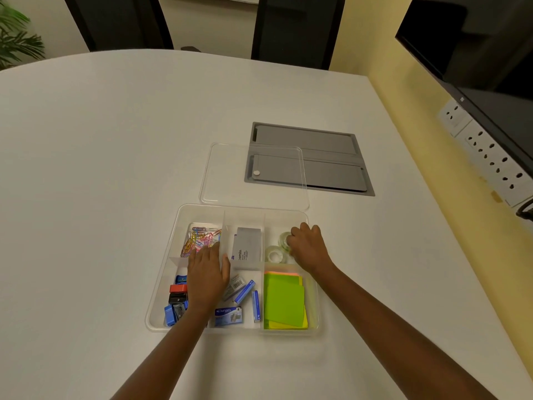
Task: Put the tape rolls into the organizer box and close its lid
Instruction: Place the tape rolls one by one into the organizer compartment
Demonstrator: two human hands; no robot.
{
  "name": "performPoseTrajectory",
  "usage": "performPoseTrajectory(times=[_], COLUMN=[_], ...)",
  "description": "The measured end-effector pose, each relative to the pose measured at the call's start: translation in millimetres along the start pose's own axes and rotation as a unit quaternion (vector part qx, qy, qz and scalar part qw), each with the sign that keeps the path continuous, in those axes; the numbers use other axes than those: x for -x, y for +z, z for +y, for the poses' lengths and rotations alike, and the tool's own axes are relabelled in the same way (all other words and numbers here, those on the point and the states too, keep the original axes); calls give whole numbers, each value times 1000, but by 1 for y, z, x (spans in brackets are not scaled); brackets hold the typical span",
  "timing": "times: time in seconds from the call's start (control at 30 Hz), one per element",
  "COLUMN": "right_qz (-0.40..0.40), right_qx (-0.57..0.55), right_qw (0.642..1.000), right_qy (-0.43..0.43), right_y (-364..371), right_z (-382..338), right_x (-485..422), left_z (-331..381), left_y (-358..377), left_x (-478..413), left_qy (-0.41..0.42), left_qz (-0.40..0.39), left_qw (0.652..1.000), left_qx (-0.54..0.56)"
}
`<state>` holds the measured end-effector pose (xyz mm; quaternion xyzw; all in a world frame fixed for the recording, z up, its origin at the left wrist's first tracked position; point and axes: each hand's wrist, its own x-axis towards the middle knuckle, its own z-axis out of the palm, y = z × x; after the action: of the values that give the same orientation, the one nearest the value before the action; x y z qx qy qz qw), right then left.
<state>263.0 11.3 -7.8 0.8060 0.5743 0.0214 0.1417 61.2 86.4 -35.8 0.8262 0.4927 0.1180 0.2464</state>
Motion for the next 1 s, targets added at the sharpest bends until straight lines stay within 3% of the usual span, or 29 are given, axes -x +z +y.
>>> performPoseTrajectory(times=[0.3,1.0], right_qz=[-8,18], right_qx=[-30,-86], right_qw=[999,995], right_qy=[-15,57], right_y=[13,10], right_z=[4,-12], right_x=[-24,-35], left_z=[-1,-2], left_y=[2,3], left_x=[0,-1], left_qy=[3,2], left_qz=[10,7], left_qw=[1000,1000], left_qx=[7,-2])
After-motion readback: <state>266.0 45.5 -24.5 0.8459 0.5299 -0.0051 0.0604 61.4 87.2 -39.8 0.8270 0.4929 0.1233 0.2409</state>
